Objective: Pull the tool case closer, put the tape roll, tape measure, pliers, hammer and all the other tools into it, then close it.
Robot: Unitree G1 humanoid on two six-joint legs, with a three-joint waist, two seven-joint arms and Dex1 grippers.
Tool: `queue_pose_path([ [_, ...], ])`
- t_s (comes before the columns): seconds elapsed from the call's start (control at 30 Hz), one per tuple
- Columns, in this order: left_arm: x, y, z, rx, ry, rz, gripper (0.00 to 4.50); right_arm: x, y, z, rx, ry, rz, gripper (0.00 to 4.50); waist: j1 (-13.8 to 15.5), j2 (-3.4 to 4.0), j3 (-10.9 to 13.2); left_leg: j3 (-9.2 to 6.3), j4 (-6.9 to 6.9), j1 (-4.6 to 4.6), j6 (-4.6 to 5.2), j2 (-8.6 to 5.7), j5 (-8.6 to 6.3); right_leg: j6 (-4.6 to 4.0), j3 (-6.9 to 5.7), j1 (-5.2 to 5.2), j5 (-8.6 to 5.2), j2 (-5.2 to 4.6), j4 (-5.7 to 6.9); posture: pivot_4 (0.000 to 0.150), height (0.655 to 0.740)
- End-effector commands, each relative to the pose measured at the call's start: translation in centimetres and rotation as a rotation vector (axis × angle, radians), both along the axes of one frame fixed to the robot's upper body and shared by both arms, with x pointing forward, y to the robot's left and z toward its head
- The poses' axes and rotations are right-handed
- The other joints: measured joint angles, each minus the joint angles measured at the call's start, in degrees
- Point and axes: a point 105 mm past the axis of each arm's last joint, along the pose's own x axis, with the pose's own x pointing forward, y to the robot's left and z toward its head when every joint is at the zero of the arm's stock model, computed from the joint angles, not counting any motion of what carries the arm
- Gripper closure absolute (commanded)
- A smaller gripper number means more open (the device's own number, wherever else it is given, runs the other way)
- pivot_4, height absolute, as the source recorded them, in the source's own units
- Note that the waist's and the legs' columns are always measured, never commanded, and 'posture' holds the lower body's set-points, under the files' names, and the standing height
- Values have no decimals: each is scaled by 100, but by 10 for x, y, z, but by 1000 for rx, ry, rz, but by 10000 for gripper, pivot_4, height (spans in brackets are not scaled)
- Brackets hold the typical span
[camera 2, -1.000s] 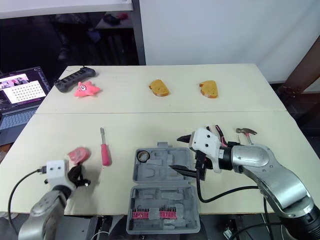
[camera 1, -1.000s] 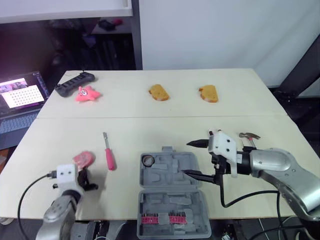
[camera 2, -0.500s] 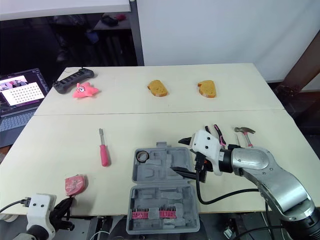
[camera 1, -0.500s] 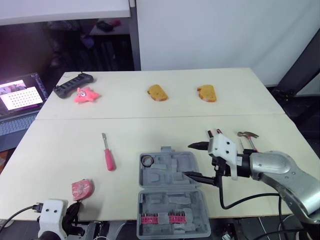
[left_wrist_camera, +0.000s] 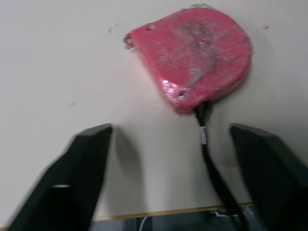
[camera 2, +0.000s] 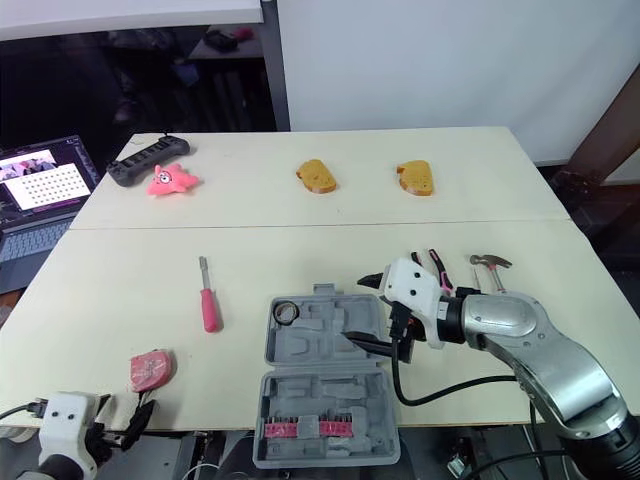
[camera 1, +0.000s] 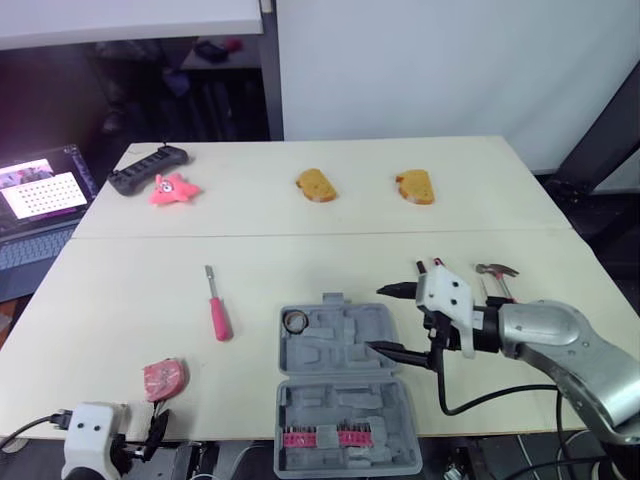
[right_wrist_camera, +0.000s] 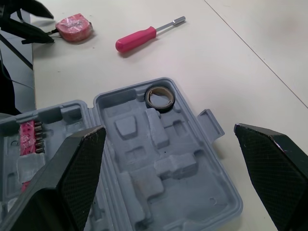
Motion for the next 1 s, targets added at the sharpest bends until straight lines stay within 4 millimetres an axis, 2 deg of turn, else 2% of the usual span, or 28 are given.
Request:
queue_pose_path([
  [0.03,3,4,21,-5,-12,-129,163,1,5,5,10,-40,21,0,1,-15,9,0,0,-1,0,0,0,0,0,0,0,0,0,1500,7400],
  [0.1,12,5,41,-12,-27,-255,163,2,6,5,15,-42,21,0,7,-32,17,-11,0,-11,0,4,0,-4,-8,-11,1,5,1,1500,7400],
  [0.23,15,5,59,-37,62,-585,163,5,8,4,24,-49,25,0,8,-23,21,-20,5,-32,-1,1,2,-7,-17,-23,3,3,1,1500,7400],
  [0.37,26,16,66,98,175,-859,163,7,9,4,29,-59,23,0,-2,-16,23,-17,5,-56,-1,0,2,-9,-17,-44,4,4,0,1500,7400],
  [0.43,34,21,65,152,207,-940,163,8,10,4,30,-63,21,0,-2,-15,24,-15,5,-62,-1,-2,3,-9,-16,-50,5,4,0,1500,7400],
  [0.57,58,25,62,157,186,-944,163,8,10,5,31,-75,11,0,-17,-10,29,-13,4,-68,-1,-3,3,-5,-13,-57,7,2,0,1500,7400],
  [0.67,68,18,52,151,186,-981,163,6,7,6,27,-79,-10,0,-17,-10,30,-14,4,-70,-1,-3,3,15,-13,-66,18,5,9,1500,7400],
  [0.83,72,14,26,175,224,-1011,163,3,3,9,18,-83,-35,0,-30,-11,29,-14,3,-71,-2,-6,3,19,-13,-74,21,6,19,1500,7400],
  [1.0,76,19,10,197,254,-992,163,1,1,11,11,-83,-52,0,-1,4,23,-16,3,-69,-10,-7,10,16,-13,-77,23,7,33,1500,7400],
])
